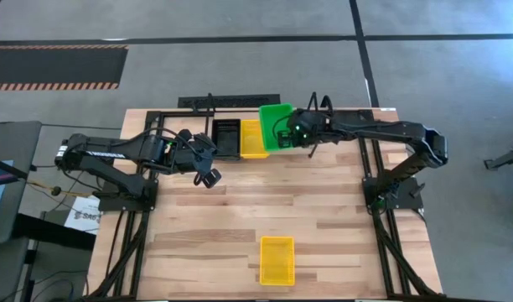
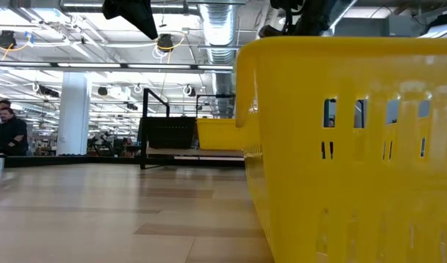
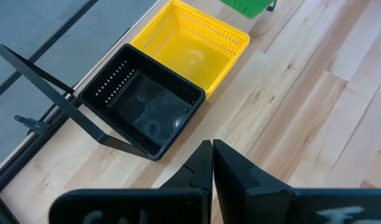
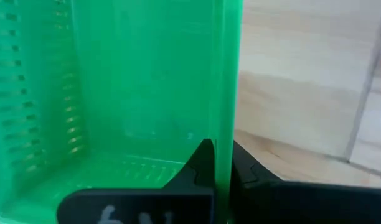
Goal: Stack baskets on shelf by color
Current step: Put the stacked green bins on the shelf
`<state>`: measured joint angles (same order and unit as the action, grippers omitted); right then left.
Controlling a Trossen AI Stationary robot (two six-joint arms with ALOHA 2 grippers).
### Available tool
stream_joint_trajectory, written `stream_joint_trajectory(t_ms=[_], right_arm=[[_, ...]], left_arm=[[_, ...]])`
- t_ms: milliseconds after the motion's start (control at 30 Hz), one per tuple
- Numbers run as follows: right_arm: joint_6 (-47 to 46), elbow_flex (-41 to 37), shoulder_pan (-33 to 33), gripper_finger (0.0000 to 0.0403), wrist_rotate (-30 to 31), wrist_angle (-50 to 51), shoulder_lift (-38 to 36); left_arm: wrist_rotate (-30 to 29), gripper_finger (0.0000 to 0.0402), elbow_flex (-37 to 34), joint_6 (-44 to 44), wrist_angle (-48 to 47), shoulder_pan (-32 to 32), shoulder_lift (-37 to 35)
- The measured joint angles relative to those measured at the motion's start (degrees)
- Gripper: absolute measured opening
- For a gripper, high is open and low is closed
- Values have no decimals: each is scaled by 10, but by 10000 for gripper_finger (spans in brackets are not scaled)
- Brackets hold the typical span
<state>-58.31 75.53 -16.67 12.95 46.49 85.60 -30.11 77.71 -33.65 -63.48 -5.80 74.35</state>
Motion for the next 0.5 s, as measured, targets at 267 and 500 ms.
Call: stream_joint_trajectory(t_ms=[267, 500], right_arm=[[28, 0, -34, 12, -21, 20, 0], [34, 0, -37, 12, -60, -54, 14]], left_arm=[[0, 0, 0, 0, 0, 0, 0], [0, 0, 0, 0, 0, 0, 0]])
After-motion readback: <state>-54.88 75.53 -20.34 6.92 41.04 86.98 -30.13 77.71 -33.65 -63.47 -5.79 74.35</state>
